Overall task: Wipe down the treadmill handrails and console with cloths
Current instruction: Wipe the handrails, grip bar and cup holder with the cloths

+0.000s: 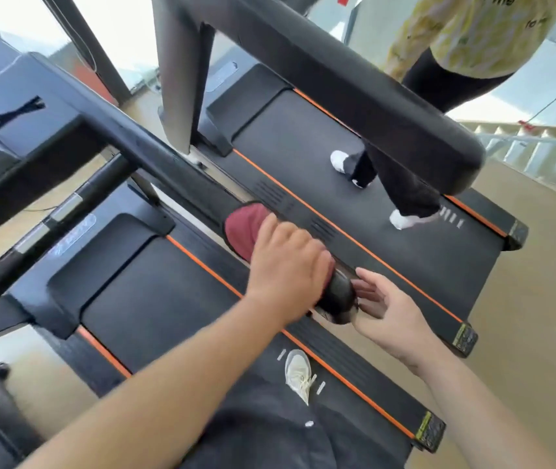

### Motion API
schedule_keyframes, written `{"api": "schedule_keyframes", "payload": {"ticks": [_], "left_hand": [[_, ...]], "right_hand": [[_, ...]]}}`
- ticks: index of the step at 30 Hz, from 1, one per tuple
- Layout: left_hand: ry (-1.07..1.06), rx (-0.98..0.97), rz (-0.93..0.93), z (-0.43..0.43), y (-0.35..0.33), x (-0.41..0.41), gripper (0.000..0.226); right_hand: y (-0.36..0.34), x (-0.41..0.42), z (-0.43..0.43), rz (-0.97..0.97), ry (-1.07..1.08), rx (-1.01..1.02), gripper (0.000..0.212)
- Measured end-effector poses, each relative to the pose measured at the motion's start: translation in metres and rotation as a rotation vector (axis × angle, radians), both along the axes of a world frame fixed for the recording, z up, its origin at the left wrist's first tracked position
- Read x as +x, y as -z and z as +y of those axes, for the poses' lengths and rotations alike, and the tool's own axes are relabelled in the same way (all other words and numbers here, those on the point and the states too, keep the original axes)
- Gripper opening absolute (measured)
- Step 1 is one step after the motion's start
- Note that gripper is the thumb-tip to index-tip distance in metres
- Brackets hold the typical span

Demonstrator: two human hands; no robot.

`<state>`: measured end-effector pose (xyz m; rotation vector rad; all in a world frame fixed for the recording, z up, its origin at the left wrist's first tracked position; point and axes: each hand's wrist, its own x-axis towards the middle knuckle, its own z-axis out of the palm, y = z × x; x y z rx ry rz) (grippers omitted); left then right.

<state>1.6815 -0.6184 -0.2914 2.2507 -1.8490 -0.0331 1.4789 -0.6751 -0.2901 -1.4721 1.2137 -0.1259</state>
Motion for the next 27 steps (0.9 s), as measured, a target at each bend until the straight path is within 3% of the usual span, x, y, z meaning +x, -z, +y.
{"api": "schedule_keyframes", "payload": {"ticks": [3,6,11,13,16,18,21,23,24,27], "left_hand": [[0.303,-0.040,0.055,0.018,0.010,-0.047,0.031],[0.548,-0.027,0.045,0.004,0.011,-0.014,0.036],[0.015,-0.039,-0.011,-0.009,0.000,-0.002,0.036],[0.037,-0.069,0.047,0.000,0.004,-0.040,0.031],[0.339,-0.086,0.128,0.010,0.010,-0.058,0.024],[0.479,-0.133,0.233,0.007,0.008,-0.035,0.021],[0.356,-0.204,0.332,0.013,0.000,0.004,0.018],[0.194,-0.313,0.319,0.029,-0.004,0.027,0.014],[0.129,-0.357,0.316,0.037,-0.005,0.038,0.013],[-0.080,-0.384,0.338,0.060,-0.002,0.072,0.013]], "right_hand": [[0.000,-0.017,-0.010,-0.147,0.076,0.175,0.070],[0.004,-0.026,-0.010,-0.099,0.213,0.139,0.062],[-0.004,-0.022,-0.007,-0.046,0.330,0.077,0.043],[-0.011,-0.015,-0.010,-0.068,0.352,0.052,0.035],[-0.016,-0.003,-0.016,-0.085,0.359,0.017,0.031],[-0.017,0.009,-0.018,-0.089,0.296,-0.008,0.029],[-0.020,0.038,-0.005,-0.051,-0.017,-0.097,0.028],[-0.014,0.062,0.007,0.164,-0.312,-0.342,0.038],[-0.011,0.075,0.010,0.315,-0.426,-0.493,0.054],[-0.010,0.123,0.007,0.611,-0.547,-0.776,0.086]]}}
